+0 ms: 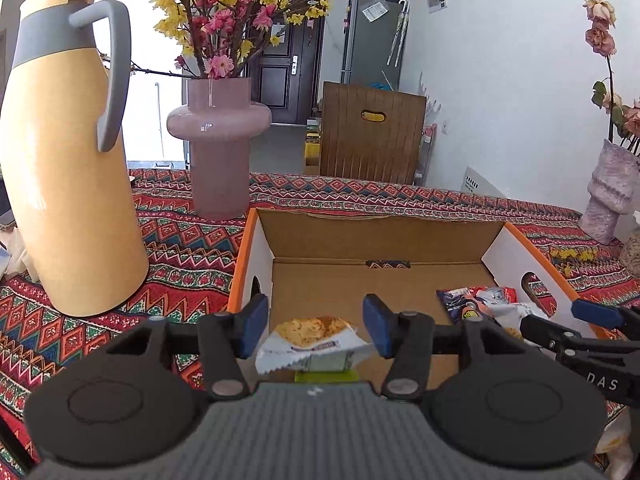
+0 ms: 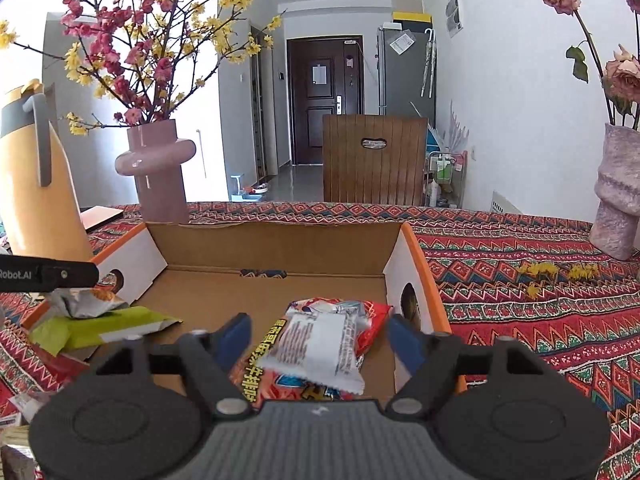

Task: Organize snacks
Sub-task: 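Open both tools to release the cracker packets into the box, then move both tools back toward the remaining snack pile, then grasp the white pumpkin-seed oat crisp packet with the right tool while the left tool grasps a white cookie packet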

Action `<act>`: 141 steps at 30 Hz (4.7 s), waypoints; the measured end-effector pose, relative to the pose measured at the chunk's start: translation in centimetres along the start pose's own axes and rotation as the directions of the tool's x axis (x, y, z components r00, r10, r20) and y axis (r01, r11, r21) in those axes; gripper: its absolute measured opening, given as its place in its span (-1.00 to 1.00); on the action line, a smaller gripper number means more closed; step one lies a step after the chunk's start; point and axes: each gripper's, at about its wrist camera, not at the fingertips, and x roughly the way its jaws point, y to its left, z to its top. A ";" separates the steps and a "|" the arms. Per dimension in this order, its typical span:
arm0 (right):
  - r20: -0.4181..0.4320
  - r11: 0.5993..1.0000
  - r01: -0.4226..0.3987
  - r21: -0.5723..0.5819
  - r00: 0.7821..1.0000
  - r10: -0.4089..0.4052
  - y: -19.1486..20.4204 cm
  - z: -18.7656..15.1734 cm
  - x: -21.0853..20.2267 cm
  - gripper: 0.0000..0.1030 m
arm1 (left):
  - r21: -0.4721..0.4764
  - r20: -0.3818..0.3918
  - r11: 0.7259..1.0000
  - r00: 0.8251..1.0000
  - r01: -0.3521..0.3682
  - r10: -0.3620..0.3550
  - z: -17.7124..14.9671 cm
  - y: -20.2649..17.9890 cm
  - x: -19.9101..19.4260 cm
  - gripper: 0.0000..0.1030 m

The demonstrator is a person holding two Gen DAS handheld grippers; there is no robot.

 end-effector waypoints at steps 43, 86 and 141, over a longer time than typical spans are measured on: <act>0.031 0.999 0.030 0.043 0.999 -0.032 -1.9 -4.9 -11.8 1.00 | -0.013 0.070 0.997 0.995 -0.074 0.075 -3.9 2.4 -10.2 1.00; -0.193 0.970 0.210 0.124 0.964 -0.184 -6.3 -10.4 -11.9 0.63 | -0.064 0.015 0.995 0.997 -0.071 0.072 -10.1 4.9 -8.1 1.00; -0.080 0.975 0.202 0.095 0.978 -0.195 -4.0 -11.4 -12.1 -0.14 | -0.138 -0.295 0.966 0.940 -0.217 0.169 -9.1 4.7 -5.1 1.00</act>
